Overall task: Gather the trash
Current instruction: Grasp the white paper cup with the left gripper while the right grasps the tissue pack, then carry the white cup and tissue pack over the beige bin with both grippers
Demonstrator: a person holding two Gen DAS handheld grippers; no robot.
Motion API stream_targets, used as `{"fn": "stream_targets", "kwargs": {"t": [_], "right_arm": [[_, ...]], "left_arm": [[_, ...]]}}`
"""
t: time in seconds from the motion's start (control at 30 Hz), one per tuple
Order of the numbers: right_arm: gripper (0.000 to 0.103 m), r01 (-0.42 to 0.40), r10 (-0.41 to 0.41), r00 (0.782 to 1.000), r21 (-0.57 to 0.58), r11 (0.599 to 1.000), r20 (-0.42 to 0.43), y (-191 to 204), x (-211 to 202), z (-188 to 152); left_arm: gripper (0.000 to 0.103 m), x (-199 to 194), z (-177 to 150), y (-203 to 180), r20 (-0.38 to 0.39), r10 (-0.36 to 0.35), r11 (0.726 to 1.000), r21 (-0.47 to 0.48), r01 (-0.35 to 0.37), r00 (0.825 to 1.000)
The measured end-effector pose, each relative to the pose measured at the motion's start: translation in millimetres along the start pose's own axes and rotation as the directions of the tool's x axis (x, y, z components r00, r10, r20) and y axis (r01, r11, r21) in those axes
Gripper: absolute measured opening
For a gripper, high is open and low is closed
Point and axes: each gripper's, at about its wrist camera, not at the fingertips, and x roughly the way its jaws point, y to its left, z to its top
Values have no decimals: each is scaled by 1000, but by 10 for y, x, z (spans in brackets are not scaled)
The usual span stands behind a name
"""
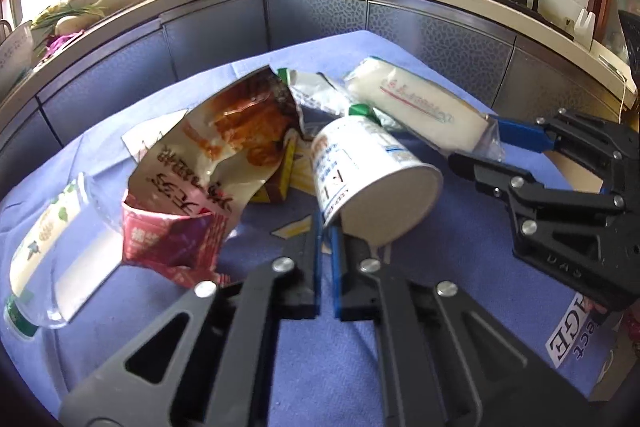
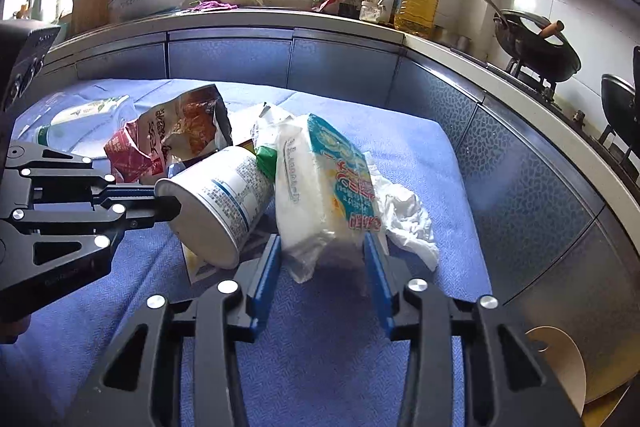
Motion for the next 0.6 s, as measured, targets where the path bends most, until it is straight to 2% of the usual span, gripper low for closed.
{"fn": "stream_targets", "kwargs": {"t": [0.07, 0.2, 0.27, 0.43, 0.6], "right_arm": [[33, -13, 12, 1000, 50, 999, 27, -62, -148, -5], [33, -97, 81, 993, 181, 979, 91, -252, -578, -81], [33, -103, 77, 990, 224, 969, 120, -357, -800, -156], [33, -33, -11, 993, 351, 936, 121, -765, -1124, -464], [33, 67, -113, 992, 500, 863, 62, -1310, -1324, -934]], "left_arm": [[4, -100, 7, -23, 11, -10, 1000, 2, 10, 1000], [4, -342, -20, -96, 31, -56, 998, -8, 56, 998], [4, -477, -24, -160, 48, -78, 997, -2, 78, 996], [4, -684, 89, -459, 77, -146, 989, 39, 143, 986], [4, -631, 355, -963, 74, -231, 969, 110, 222, 970]]}}
